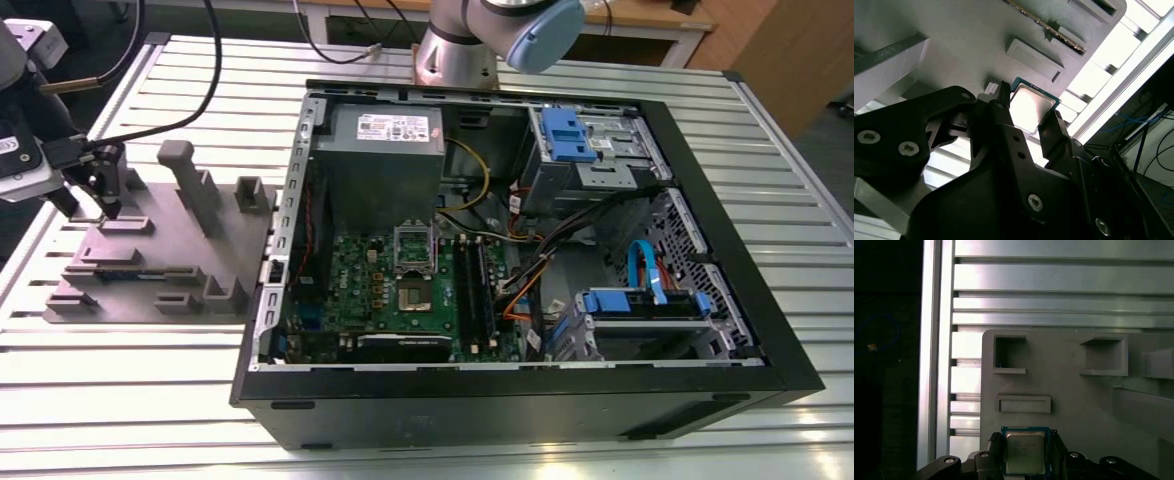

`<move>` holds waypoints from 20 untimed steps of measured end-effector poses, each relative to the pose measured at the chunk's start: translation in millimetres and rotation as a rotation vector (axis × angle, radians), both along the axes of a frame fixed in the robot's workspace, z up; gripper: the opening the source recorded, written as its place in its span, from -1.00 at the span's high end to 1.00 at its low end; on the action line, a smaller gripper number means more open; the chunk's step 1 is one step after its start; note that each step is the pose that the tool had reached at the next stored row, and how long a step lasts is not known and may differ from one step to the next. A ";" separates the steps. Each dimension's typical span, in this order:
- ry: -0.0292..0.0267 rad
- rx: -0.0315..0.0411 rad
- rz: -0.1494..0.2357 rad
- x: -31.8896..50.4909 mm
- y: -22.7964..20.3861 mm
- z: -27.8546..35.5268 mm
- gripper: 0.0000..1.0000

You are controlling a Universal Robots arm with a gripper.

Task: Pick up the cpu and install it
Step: 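Pick up the cpu and move it towards the insertion slot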

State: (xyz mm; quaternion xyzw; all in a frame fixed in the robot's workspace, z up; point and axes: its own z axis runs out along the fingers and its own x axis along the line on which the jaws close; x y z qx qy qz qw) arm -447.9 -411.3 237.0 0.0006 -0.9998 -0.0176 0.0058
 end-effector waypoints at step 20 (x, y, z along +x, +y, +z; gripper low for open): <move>0.0000 -0.0002 0.000 -0.8 1.1 3.3 0.05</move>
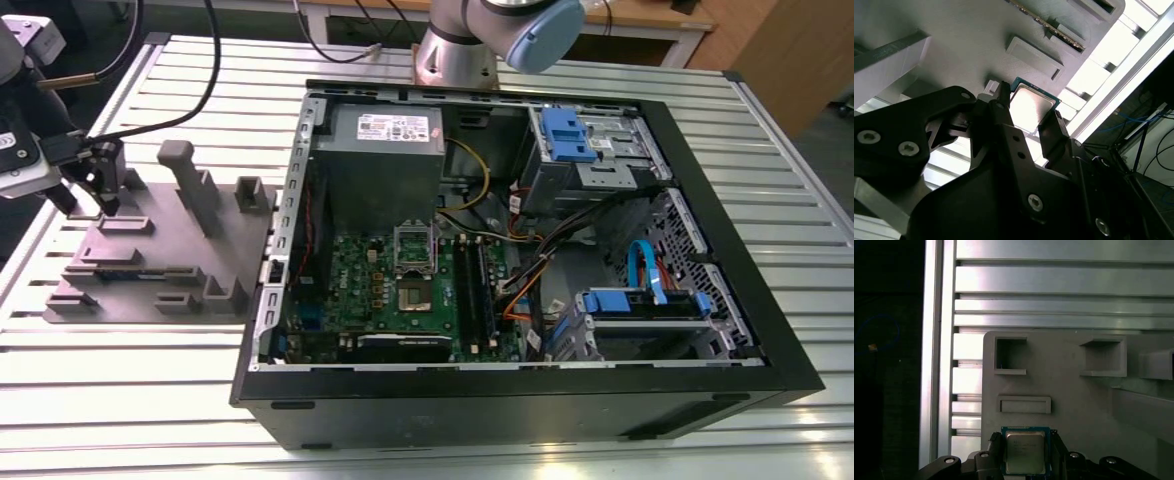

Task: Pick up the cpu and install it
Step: 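Pick up the cpu and move it towards the insertion slot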

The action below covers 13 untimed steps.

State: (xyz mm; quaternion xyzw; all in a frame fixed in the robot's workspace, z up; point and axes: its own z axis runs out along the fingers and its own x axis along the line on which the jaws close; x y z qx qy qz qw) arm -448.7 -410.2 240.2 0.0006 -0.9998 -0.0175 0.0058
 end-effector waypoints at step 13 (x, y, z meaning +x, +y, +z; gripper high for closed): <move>0.0000 -0.0002 -0.001 0.0 0.0 4.0 0.05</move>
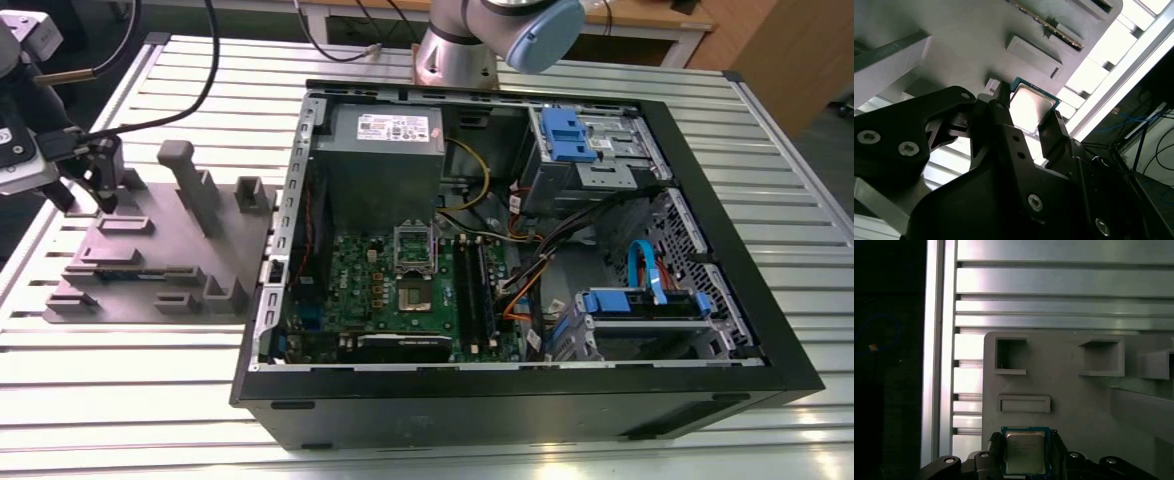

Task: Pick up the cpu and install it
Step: 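Pick up the cpu and move it towards the insertion slot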

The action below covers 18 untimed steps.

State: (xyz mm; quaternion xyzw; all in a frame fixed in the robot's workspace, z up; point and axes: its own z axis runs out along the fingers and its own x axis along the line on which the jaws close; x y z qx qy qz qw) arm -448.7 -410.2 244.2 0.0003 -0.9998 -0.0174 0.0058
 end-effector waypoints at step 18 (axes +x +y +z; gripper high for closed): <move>0.0001 -0.0014 0.000 0.0 0.1 6.3 0.05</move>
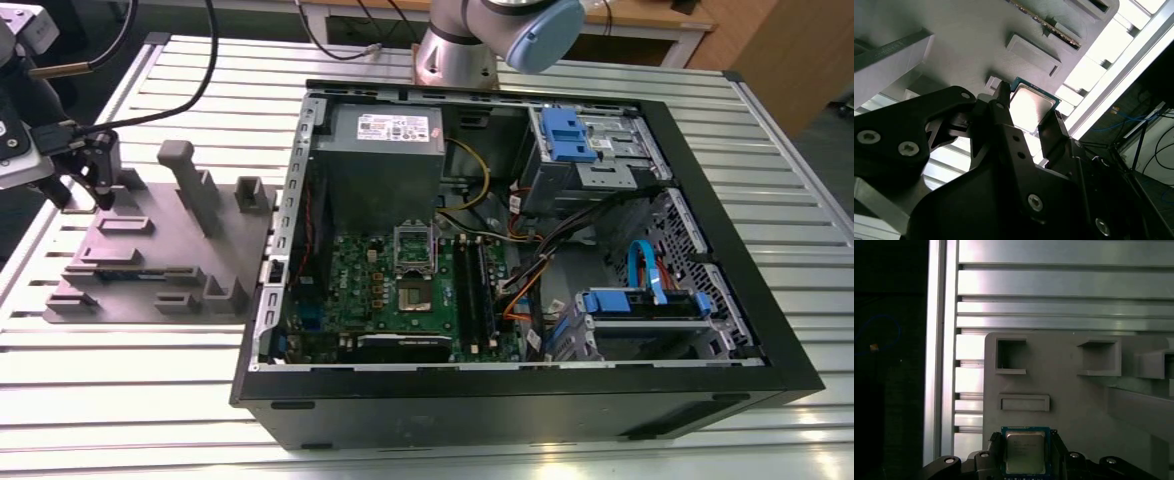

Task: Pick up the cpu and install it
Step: 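Pick up the cpu and move it towards the insertion slot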

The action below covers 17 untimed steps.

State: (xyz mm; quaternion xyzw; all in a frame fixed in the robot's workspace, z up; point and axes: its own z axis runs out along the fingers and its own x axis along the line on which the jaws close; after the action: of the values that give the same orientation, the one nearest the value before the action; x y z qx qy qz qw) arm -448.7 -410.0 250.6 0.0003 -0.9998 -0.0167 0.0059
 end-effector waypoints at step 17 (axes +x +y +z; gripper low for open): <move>-0.0002 0.0000 0.000 0.0 0.0 9.2 0.05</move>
State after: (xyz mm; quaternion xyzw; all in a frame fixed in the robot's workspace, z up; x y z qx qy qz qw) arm -448.7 -410.0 259.8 0.0003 -0.9998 -0.0168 0.0058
